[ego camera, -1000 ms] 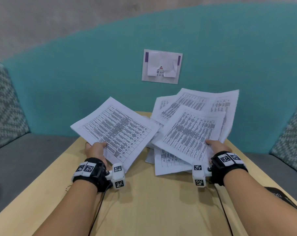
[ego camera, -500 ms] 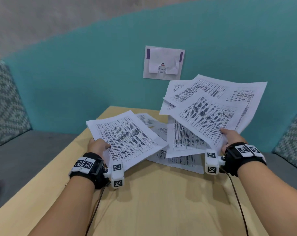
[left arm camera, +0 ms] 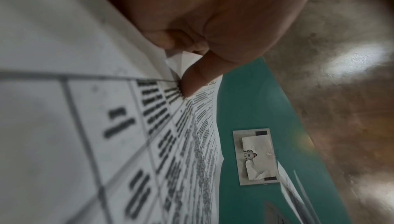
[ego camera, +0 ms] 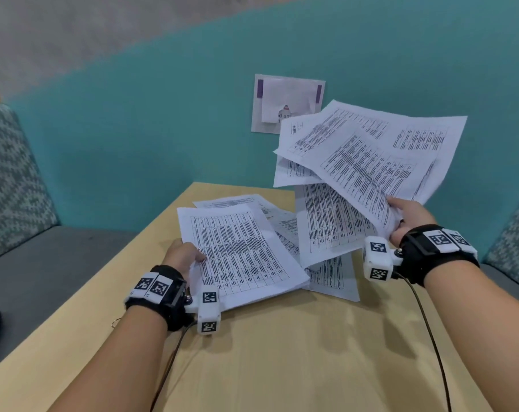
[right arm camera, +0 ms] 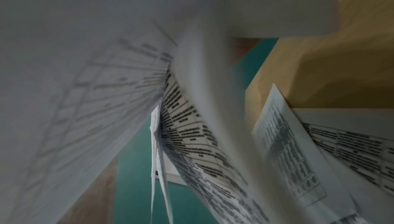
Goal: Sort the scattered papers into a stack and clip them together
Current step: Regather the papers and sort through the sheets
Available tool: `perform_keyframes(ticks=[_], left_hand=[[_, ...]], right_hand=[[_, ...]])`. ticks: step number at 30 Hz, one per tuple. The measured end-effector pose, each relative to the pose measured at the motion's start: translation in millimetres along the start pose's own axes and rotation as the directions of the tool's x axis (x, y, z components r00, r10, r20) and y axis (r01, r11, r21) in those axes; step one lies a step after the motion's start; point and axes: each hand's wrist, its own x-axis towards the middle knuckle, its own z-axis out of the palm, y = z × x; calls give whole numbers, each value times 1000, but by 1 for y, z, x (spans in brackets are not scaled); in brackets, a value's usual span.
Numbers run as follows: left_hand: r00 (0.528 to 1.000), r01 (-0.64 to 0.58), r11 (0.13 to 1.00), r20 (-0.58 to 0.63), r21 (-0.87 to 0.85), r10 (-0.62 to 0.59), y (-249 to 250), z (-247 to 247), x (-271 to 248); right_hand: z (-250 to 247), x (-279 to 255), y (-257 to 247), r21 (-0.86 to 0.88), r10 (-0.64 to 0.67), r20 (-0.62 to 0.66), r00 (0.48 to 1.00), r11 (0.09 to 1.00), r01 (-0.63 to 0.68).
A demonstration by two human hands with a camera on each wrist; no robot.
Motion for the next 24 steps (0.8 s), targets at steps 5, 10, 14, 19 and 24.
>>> perform_keyframes(ticks=[5,10,14,19,24], left_hand=[[1000,-7,999,17,54,6,1,1,1],[998,-7,998,59,63,3,1,-1,-2],[996,9,999,89,48,-14,2,1,-1],[997,-13,993,70,-114,21,0,2,-2],[991,50,950,135,-307,-8,-28,-3,52]], right_hand=[[16,-19,-6,13,20,56,998,1000,-20],[30,-33,-3,-4,16,82,997,1000,-16],[32,-38,19,-32,81,103,991,996,-78],[28,-30,72,-244,204,79,976,953,-180],[15,10,113,-472,278,106,955,859,-198]])
